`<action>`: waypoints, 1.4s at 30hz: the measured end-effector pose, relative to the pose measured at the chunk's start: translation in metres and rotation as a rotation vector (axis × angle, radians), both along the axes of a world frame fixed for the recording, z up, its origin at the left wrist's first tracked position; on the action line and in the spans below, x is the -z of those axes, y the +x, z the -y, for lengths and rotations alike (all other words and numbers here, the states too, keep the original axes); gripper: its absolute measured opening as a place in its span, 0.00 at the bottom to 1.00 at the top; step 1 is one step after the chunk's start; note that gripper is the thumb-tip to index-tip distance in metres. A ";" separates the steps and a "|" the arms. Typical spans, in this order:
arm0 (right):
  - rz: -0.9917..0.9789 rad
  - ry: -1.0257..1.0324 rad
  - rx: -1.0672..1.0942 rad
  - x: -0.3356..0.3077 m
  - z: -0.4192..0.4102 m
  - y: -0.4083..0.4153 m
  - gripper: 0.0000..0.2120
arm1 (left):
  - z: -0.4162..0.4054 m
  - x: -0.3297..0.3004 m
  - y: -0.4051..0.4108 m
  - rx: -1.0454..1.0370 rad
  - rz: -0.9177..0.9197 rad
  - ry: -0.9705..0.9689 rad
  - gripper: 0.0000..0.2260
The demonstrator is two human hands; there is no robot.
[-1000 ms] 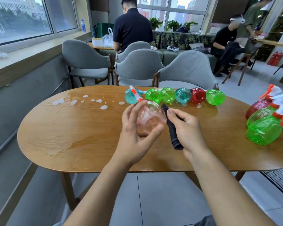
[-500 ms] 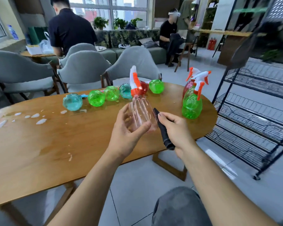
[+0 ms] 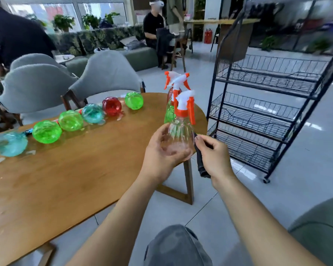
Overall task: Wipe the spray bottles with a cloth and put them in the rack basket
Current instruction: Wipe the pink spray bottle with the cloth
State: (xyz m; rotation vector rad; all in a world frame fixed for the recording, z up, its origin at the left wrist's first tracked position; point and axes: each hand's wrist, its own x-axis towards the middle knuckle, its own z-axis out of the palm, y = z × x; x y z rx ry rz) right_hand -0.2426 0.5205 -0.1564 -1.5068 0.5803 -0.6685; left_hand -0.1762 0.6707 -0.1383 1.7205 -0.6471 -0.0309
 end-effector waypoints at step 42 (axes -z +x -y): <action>-0.066 -0.284 0.013 -0.019 -0.007 0.032 0.12 | -0.002 0.004 0.038 -0.322 -0.049 0.167 0.44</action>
